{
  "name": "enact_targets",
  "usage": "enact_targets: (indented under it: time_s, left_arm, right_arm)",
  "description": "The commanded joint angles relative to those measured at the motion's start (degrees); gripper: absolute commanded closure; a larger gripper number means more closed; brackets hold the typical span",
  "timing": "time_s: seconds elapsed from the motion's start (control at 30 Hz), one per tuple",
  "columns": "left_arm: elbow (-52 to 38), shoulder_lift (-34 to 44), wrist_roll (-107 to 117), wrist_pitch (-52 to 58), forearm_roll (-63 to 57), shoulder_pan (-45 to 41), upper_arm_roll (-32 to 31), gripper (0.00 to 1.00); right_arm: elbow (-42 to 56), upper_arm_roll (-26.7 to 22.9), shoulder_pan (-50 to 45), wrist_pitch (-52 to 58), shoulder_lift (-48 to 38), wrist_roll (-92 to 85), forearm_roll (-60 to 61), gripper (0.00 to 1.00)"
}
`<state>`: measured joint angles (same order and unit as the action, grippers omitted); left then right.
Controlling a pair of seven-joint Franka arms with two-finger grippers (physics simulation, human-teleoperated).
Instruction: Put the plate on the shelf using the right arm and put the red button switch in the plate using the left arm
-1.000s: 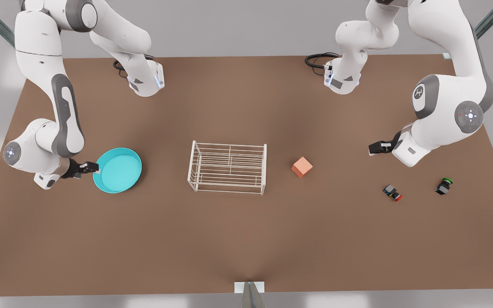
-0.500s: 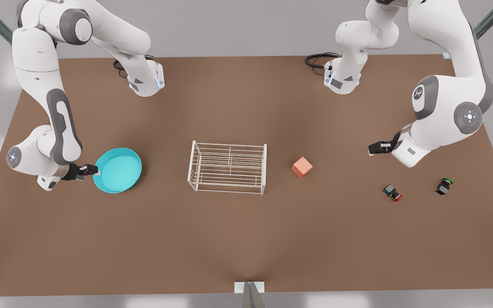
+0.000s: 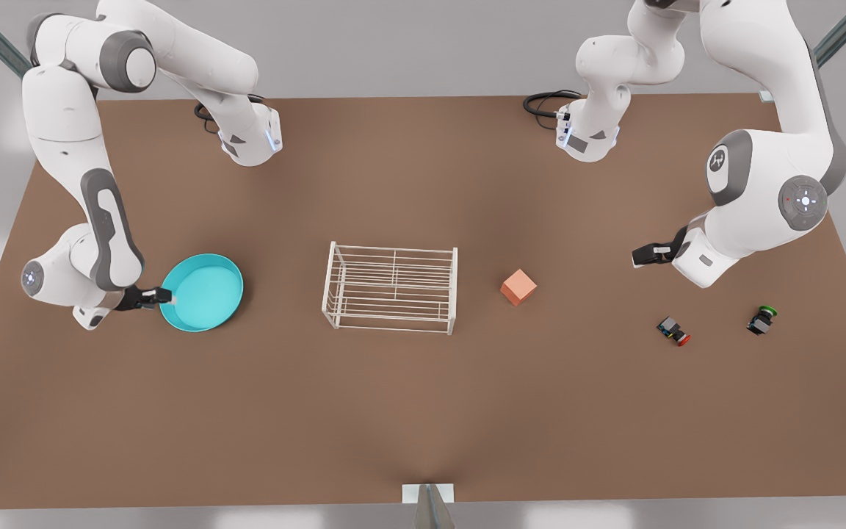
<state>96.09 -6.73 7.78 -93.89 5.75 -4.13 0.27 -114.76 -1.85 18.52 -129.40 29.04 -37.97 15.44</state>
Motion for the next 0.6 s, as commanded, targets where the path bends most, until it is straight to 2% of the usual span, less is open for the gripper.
enact_targets:
  time_s: [0.0, 0.13, 0.23, 0.43, 0.57]
  left_arm:
    - [0.0, 0.1, 0.3, 0.0, 0.0, 0.0, 0.0, 0.00]
    - [0.0, 0.1, 0.3, 0.0, 0.0, 0.0, 0.0, 0.00]
    - [0.1, 0.1, 0.3, 0.0, -0.1, 0.0, 0.0, 0.00]
    - [0.0, -0.7, 0.2, 0.2, -2.3, 0.0, 0.0, 0.00]
    - [-4.9, -1.7, -1.1, 2.0, -2.9, 0.4, -0.4, 0.00]
  right_arm:
    - [0.4, 0.0, -0.1, -0.1, 0.5, 0.3, 0.1, 0.21]
    - [0.6, 0.0, -0.1, -0.1, 0.7, 0.3, 0.1, 0.28]
    - [0.6, 0.0, -0.1, -0.1, 0.7, 0.3, 0.1, 0.39]
    - [1.3, 0.1, -0.2, -0.1, 1.6, 0.2, 0.7, 0.44]
    - [1.3, 0.1, -0.2, 0.1, 1.5, 0.1, 0.6, 0.57]
